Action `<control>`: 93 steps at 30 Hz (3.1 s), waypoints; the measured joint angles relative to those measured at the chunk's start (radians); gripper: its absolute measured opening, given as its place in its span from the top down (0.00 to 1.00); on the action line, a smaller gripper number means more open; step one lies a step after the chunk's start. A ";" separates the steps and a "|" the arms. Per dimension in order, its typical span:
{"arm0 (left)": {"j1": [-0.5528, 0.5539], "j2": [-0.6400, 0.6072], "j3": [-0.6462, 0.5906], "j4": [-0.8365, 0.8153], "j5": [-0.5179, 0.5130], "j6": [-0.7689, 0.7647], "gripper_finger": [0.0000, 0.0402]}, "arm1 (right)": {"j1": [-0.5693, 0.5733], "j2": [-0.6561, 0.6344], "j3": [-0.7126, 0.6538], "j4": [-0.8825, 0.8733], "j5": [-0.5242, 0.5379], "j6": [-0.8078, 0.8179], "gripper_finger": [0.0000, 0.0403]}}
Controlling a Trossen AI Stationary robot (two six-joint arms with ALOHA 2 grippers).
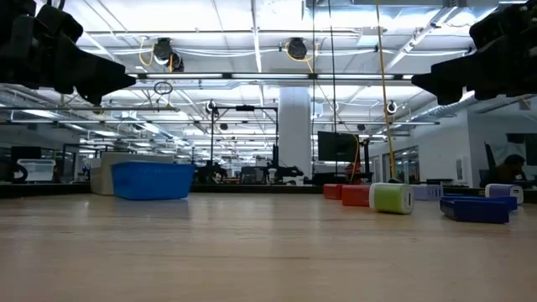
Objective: Pick & Place Office items
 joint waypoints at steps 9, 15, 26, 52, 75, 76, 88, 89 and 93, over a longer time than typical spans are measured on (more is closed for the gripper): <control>0.000 0.000 0.000 0.000 0.000 0.000 0.47 | 0.000 0.000 0.000 0.000 0.000 0.000 0.44; 0.000 0.000 0.000 0.000 0.000 0.000 0.47 | 0.000 0.000 0.000 0.000 0.000 0.000 0.44; 0.000 0.000 0.000 0.000 0.000 0.000 0.47 | 0.000 0.000 0.000 0.000 0.000 0.000 0.44; 0.000 0.000 0.000 0.000 0.000 0.000 0.47 | 0.000 0.000 0.000 0.000 0.000 0.000 0.44; 0.000 0.000 0.000 0.000 0.000 0.000 0.47 | 0.000 0.000 0.000 0.000 0.000 0.000 0.44; 0.000 0.000 0.000 0.000 0.000 0.000 0.47 | 0.000 0.000 0.000 0.000 0.000 0.000 0.44; 0.000 0.000 0.000 0.000 0.000 0.000 0.47 | 0.000 0.000 0.000 0.167 -0.003 0.284 0.44; 0.000 0.000 0.000 0.000 0.000 0.000 0.47 | 0.000 0.000 0.000 0.199 -0.003 0.333 0.44; 0.000 0.000 0.000 0.000 0.000 0.000 0.47 | 0.000 0.000 0.000 0.283 0.000 0.394 0.44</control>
